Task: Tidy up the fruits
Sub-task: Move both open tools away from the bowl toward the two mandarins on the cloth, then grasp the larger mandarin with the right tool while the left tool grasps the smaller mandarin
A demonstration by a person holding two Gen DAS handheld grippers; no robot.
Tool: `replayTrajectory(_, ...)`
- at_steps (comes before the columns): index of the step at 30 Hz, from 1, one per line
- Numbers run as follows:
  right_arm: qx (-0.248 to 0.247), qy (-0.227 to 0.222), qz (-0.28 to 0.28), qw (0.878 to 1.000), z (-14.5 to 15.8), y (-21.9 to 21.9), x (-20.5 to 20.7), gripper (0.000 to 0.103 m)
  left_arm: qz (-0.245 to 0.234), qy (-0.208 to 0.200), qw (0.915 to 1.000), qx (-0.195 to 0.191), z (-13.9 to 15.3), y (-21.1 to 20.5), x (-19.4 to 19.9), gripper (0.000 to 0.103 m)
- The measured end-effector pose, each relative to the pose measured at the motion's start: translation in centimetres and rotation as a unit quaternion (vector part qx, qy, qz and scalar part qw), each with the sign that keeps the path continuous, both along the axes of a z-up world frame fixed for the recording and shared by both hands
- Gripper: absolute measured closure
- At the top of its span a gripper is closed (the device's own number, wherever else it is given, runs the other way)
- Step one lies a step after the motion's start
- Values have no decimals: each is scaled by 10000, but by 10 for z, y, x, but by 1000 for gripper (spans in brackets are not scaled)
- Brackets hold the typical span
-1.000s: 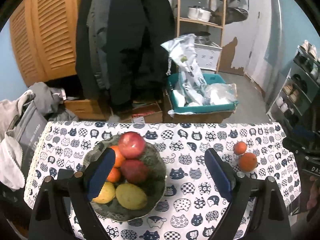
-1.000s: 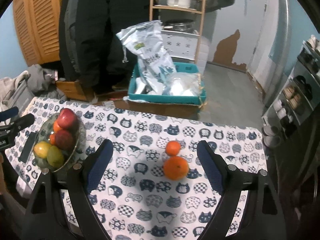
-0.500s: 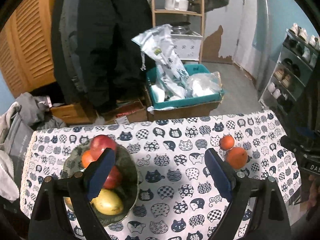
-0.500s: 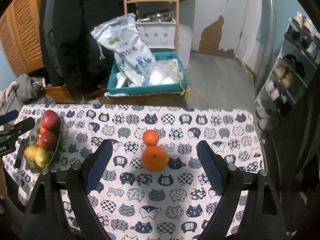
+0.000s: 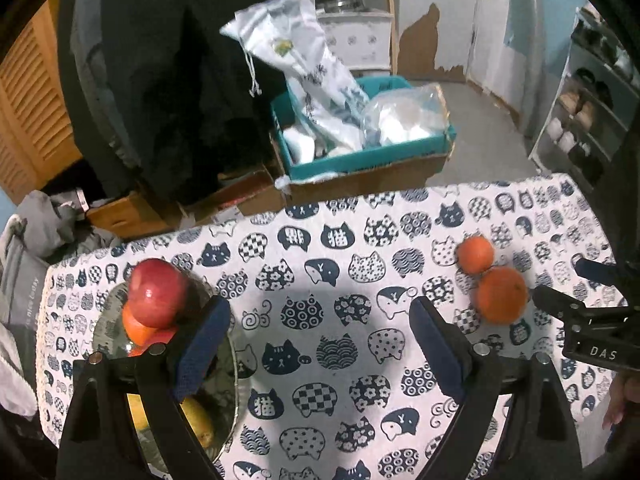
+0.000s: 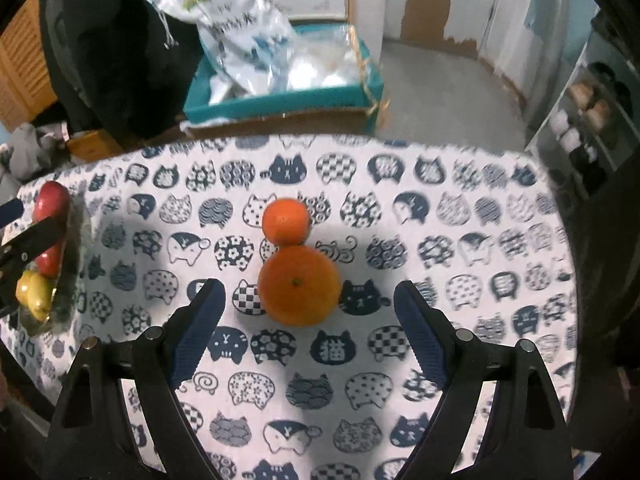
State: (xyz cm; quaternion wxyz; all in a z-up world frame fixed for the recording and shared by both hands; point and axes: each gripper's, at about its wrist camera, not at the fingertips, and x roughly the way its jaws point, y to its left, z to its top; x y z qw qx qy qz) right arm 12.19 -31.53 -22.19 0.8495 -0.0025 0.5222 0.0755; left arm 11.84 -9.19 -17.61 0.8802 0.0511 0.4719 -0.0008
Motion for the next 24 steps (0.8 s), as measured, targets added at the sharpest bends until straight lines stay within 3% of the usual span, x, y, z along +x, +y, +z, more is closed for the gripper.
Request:
replayTrajectory(10, 11, 498, -61, 9987, -50, 5, 24, 18, 85, 406, 9991, 121, -46, 2, 20, 11)
replayTrajectory(20, -62, 625, 28, 9980, -76, 11, 32, 18, 189, 671, 9975, 88, -74, 4, 34, 11)
replayTrajectory(22, -48, 657, 44, 9978, -80, 12, 34, 22, 197, 687, 9974, 59, -75, 3, 36, 11)
replayTrajectory(24, 123, 633, 86, 9979, -81, 11, 34, 34, 199, 704, 9973, 15, -76, 1, 39, 11)
